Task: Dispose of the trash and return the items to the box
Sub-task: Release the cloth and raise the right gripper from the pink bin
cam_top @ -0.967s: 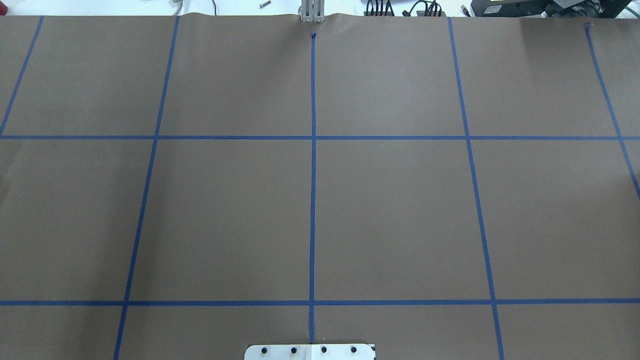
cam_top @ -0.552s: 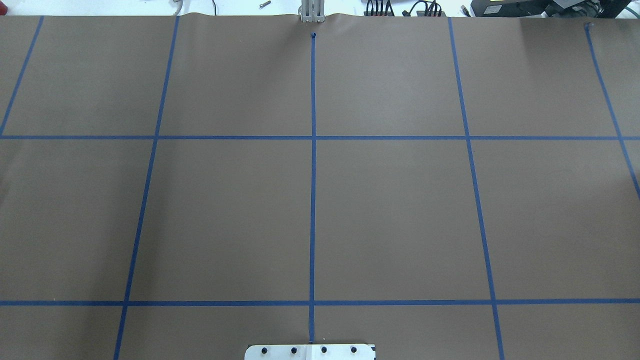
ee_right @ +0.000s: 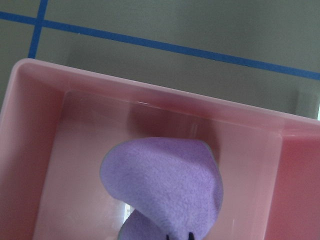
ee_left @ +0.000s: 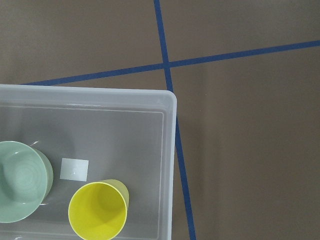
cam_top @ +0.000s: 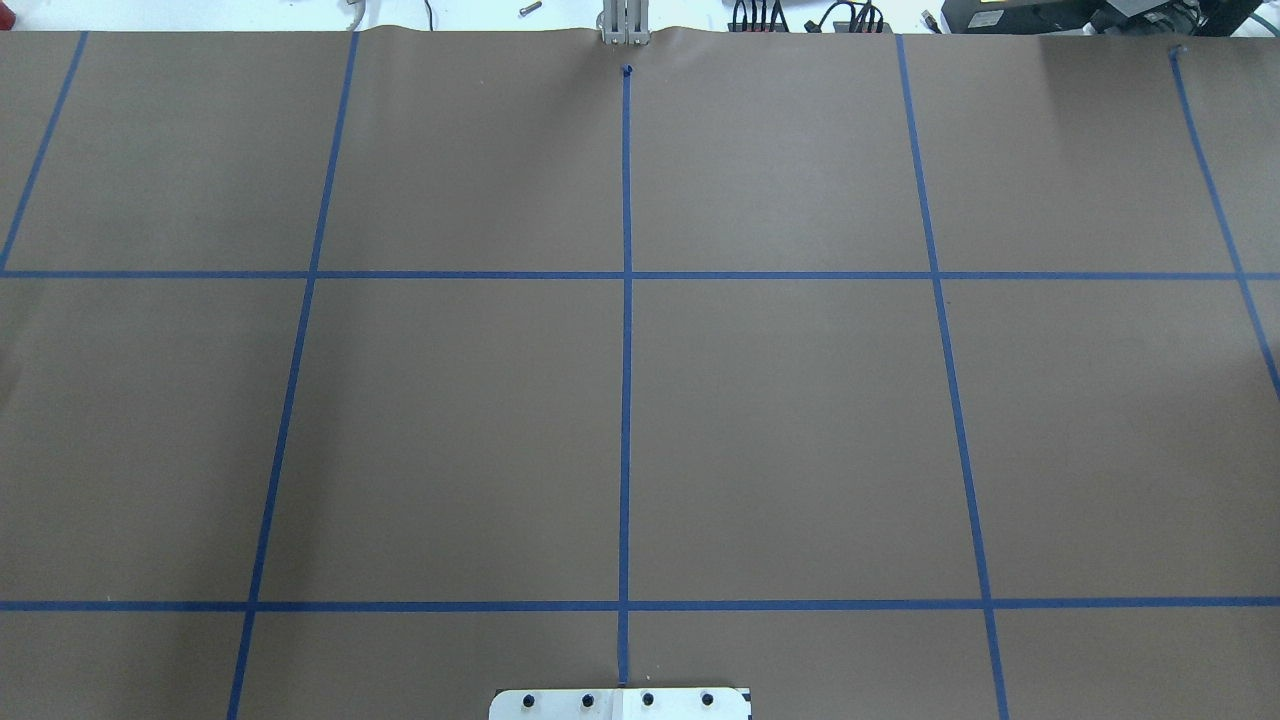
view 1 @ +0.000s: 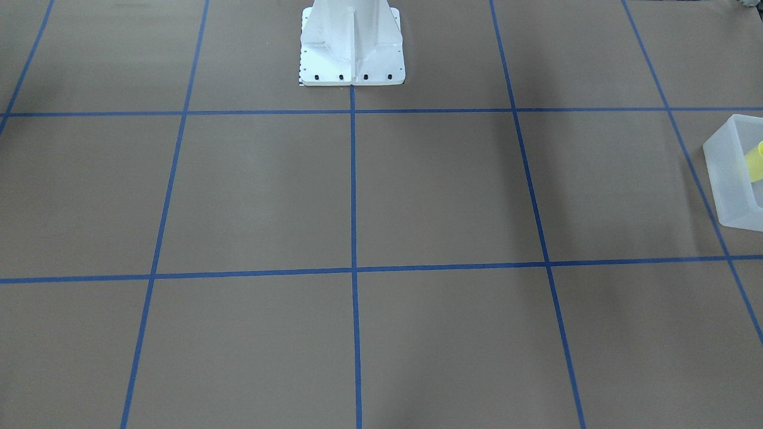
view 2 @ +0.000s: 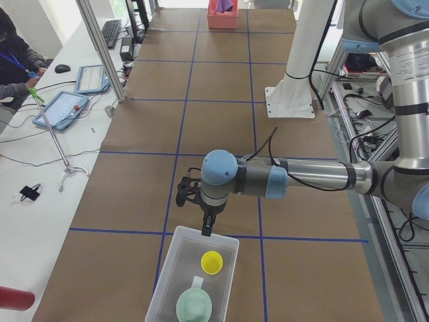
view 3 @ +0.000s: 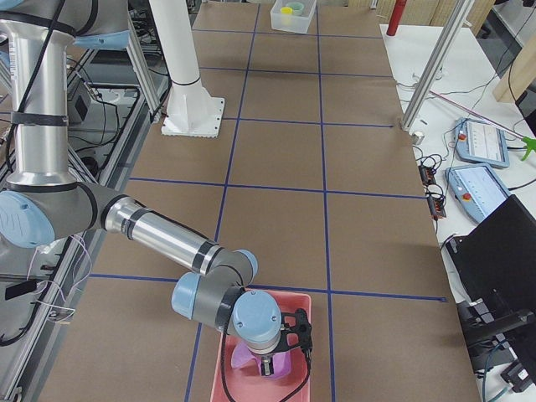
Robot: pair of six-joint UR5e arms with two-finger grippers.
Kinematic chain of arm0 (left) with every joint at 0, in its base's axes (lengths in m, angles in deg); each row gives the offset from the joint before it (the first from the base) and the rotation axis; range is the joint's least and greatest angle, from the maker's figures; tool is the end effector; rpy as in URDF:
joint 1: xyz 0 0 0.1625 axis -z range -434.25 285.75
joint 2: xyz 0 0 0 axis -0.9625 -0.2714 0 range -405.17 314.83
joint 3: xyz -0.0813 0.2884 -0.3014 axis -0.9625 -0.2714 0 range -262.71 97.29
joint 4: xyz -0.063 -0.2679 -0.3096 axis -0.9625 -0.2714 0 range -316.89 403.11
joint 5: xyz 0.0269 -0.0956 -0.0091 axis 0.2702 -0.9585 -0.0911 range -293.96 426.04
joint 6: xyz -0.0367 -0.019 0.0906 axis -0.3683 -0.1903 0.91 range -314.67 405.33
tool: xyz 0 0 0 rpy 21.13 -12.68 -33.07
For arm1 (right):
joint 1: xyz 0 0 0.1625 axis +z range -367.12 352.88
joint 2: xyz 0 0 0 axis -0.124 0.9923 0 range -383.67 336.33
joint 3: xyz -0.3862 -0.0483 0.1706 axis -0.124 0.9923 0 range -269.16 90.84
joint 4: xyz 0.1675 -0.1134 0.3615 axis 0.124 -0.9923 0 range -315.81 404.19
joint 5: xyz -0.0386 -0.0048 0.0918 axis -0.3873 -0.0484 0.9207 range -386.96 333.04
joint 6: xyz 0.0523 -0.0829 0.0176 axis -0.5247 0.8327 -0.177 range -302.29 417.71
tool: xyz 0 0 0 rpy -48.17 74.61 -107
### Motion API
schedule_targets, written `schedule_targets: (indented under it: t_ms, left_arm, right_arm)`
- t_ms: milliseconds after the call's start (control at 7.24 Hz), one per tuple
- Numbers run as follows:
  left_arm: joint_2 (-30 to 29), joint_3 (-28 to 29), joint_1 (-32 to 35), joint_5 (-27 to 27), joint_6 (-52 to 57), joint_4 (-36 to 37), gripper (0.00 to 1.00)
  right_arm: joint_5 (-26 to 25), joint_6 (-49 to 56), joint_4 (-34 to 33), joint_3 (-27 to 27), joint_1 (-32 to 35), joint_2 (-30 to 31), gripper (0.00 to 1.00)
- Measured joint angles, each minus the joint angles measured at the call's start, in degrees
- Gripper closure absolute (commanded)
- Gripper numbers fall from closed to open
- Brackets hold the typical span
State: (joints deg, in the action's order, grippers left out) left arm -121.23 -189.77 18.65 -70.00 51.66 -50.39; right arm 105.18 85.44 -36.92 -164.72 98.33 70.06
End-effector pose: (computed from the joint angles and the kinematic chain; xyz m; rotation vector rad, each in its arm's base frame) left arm -0.0817 -0.3927 0.6108 0.1736 0.7916 0.1028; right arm 0.1790 -0.3982 0.7978 0.1265 -0.7398 -0.1445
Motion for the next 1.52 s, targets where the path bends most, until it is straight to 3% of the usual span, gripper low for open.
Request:
schedule_targets:
  t_ms: [138,276,414,552,967,1519]
  left_arm:
    - [0.0,-0.2,0.0,0.0,0.0,0.0,0.02]
    - [0.0,-0.4,0.0,0.0,-0.1,0.1,0.02]
    - [0.0,-0.4,0.0,0.0,-0.1,0.1,0.02]
    - [0.0,-0.4,0.0,0.0,-0.1,0.1,0.02]
    - [0.0,-0.3,0.0,0.0,-0.1,0.3,0.02]
    - [0.6,-0.3,0.0,0.0,-0.1,0.5,0.02]
  right_arm:
    - [0.0,-0.3,1.0,1.3,-0.4,-0.4,1.00]
    - [0.2,-0.5,1.5,1.9,-0.6,-0.4,0.80]
    - [0.3,-0.6,1.6,2.2,-0.8,-0.3,0.05]
    - [0.7,-0.6,1.6,2.2,-0.9,-0.1,0.00]
    - [3.7,-4.5,1.2,-2.1,-1.6,-0.7,0.00]
    - [3.9,-31.5,1.0,-17.6,-11.9,-0.6,0.00]
